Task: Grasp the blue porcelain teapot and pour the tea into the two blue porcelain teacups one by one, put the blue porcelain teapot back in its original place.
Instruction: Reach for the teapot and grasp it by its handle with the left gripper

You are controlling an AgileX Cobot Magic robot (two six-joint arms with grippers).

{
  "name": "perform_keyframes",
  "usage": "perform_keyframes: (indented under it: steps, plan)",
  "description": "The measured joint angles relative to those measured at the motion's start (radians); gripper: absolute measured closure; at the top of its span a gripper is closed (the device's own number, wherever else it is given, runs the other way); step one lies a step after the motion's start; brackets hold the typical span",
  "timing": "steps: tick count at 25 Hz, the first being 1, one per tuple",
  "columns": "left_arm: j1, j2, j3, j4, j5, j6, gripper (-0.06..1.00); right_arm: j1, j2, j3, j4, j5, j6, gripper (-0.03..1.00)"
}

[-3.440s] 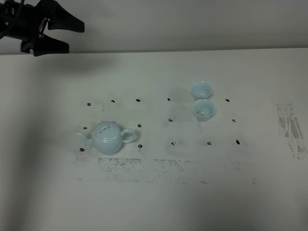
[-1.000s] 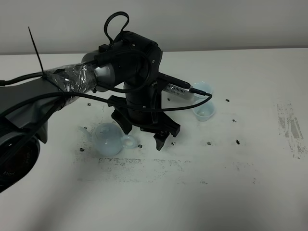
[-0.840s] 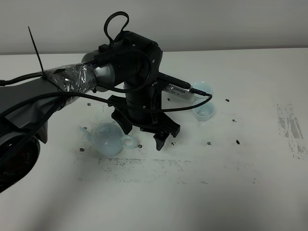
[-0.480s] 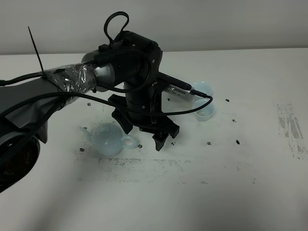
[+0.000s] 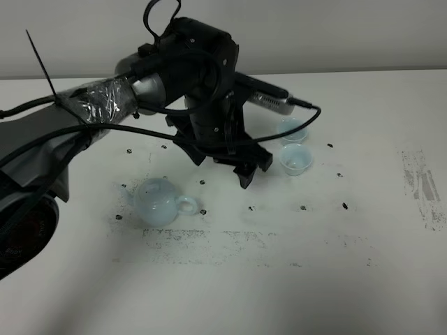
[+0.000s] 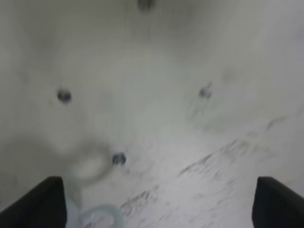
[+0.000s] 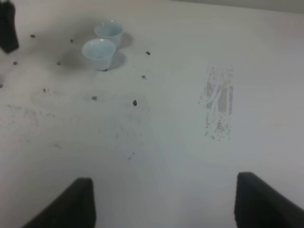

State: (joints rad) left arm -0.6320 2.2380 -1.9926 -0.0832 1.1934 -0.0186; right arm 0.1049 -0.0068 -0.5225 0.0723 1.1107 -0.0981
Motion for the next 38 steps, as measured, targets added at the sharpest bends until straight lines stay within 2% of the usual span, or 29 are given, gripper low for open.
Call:
perform_keyframes:
  steps: [4, 9, 13, 18, 27, 38]
  plan:
    - [-0.023, -0.107, 0.027, -0.027, 0.0, 0.0, 0.19, 0.0, 0.0, 0.001, 0.0, 0.0, 0.0, 0.38]
    - [-0.072, -0.321, 0.274, -0.044, 0.0, 0.008, 0.19, 0.0, 0.0, 0.001, 0.0, 0.0, 0.0, 0.38]
    - [-0.06, -0.396, 0.413, -0.044, -0.022, 0.004, 0.19, 0.0, 0.0, 0.001, 0.0, 0.0, 0.0, 0.38]
    - [-0.003, -0.305, 0.401, -0.041, -0.097, -0.039, 0.19, 0.0, 0.0, 0.001, 0.0, 0.0, 0.0, 0.38]
    - [0.0, -0.111, 0.31, -0.043, -0.174, -0.044, 0.19, 0.0, 0.0, 0.001, 0.0, 0.0, 0.0, 0.38]
    - [-0.003, -0.045, 0.309, -0.06, -0.16, -0.014, 0.19, 0.0, 0.0, 0.001, 0.0, 0.0, 0.0, 0.38]
